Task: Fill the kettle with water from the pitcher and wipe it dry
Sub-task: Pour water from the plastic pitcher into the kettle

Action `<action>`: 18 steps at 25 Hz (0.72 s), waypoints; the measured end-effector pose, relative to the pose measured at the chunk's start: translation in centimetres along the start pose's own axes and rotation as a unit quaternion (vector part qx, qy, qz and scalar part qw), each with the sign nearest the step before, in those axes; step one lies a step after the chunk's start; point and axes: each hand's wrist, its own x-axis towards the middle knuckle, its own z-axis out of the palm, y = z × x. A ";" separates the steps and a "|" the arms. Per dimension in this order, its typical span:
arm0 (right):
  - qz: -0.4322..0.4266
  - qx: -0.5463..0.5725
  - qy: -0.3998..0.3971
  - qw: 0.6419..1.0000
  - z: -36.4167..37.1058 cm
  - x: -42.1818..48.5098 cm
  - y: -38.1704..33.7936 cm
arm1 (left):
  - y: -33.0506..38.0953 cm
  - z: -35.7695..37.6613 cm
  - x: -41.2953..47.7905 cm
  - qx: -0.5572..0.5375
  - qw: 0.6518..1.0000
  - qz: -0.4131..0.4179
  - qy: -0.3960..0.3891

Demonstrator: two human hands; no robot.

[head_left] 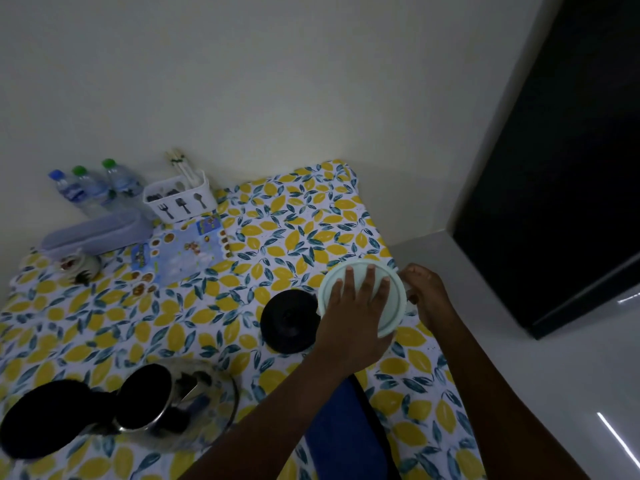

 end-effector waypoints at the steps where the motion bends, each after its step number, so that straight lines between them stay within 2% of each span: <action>1: -0.010 -0.002 -0.005 1.000 0.9 -0.5 -0.7 | -0.2 -0.7 -1.0 -0.003 1.000 -0.010 0.014; 7: -0.065 -0.051 -0.080 0.993 8.8 -4.3 -3.8 | -3.5 -3.3 -8.6 0.037 0.991 -0.082 0.103; 13: -0.039 -0.139 -0.066 0.987 17.5 -9.1 -5.1 | -8.6 -5.3 -16.0 0.000 0.986 -0.137 0.097; 18: -0.069 -0.185 -0.097 0.975 22.8 -12.2 -7.3 | -11.0 -6.0 -20.1 -0.049 0.977 -0.168 0.124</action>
